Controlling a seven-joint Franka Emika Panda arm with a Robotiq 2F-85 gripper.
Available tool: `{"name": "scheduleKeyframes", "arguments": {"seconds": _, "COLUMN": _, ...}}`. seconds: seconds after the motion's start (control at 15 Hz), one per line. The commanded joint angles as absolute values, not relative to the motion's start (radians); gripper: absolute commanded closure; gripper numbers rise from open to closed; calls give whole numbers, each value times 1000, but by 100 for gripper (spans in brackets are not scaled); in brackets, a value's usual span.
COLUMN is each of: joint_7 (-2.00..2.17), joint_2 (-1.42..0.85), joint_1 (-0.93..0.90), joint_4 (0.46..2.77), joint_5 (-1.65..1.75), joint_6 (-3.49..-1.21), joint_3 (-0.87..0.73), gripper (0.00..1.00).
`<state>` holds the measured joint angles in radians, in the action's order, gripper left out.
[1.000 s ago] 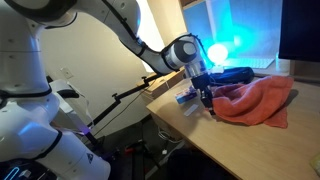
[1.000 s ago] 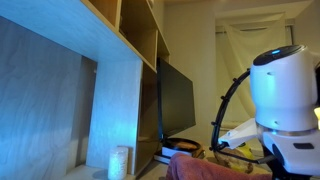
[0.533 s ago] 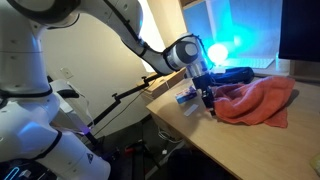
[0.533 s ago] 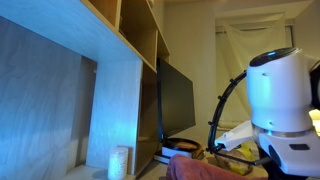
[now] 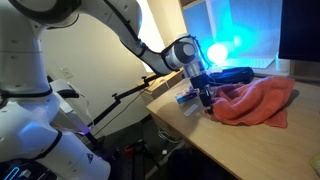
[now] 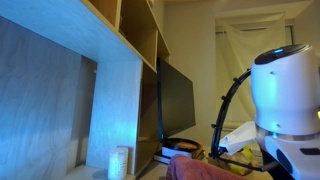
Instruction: Slide the bag to the right, move the two nail polish bottles on the table to the right, pull the peach towel forward and put the two nail polish bottles on the towel
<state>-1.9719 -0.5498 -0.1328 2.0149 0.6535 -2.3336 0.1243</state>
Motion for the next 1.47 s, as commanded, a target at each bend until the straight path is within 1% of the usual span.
{"name": "scheduleKeyframes", "arguments": {"seconds": 0.0, "joint_7": -2014, "joint_2": -412, "joint_1": -141, "joint_4": 2174, "joint_5": 729, "joint_6": -2437, "joint_3": 159, "gripper": 0}}
{"name": "scheduleKeyframes", "arguments": {"seconds": 0.2, "joint_7": -1987, "joint_2": -291, "joint_1": -132, "joint_4": 2316, "joint_5": 821, "joint_6": -2589, "joint_3": 175, "gripper": 0}}
{"name": "scheduleKeyframes", "arguments": {"seconds": 0.33, "joint_7": -1908, "joint_2": -222, "joint_1": -122, "joint_4": 2384, "joint_5": 877, "joint_6": -2718, "joint_3": 153, "gripper": 0}}
{"name": "scheduleKeyframes", "arguments": {"seconds": 0.6, "joint_7": -1732, "joint_2": -154, "joint_1": -100, "joint_4": 2420, "joint_5": 956, "joint_6": -2857, "joint_3": 69, "gripper": 0}}
{"name": "scheduleKeyframes", "arguments": {"seconds": 0.73, "joint_7": -1623, "joint_2": -178, "joint_1": -95, "joint_4": 2380, "joint_5": 1046, "joint_6": -2918, "joint_3": 10, "gripper": 0}}
{"name": "scheduleKeyframes", "arguments": {"seconds": 0.93, "joint_7": -1614, "joint_2": -264, "joint_1": -87, "joint_4": 2311, "joint_5": 1064, "joint_6": -2946, "joint_3": -30, "gripper": 0}}
{"name": "scheduleKeyframes", "arguments": {"seconds": 1.13, "joint_7": -1638, "joint_2": -337, "joint_1": -77, "joint_4": 2259, "joint_5": 1027, "joint_6": -2951, "joint_3": -33, "gripper": 0}}
{"name": "scheduleKeyframes", "arguments": {"seconds": 1.2, "joint_7": -1671, "joint_2": -367, "joint_1": -33, "joint_4": 2239, "joint_5": 1012, "joint_6": -2961, "joint_3": 6, "gripper": 0}}
{"name": "scheduleKeyframes", "arguments": {"seconds": 1.4, "joint_7": -1679, "joint_2": -460, "joint_1": 2, "joint_4": 2158, "joint_5": 996, "joint_6": -2974, "joint_3": 19, "gripper": 0}}
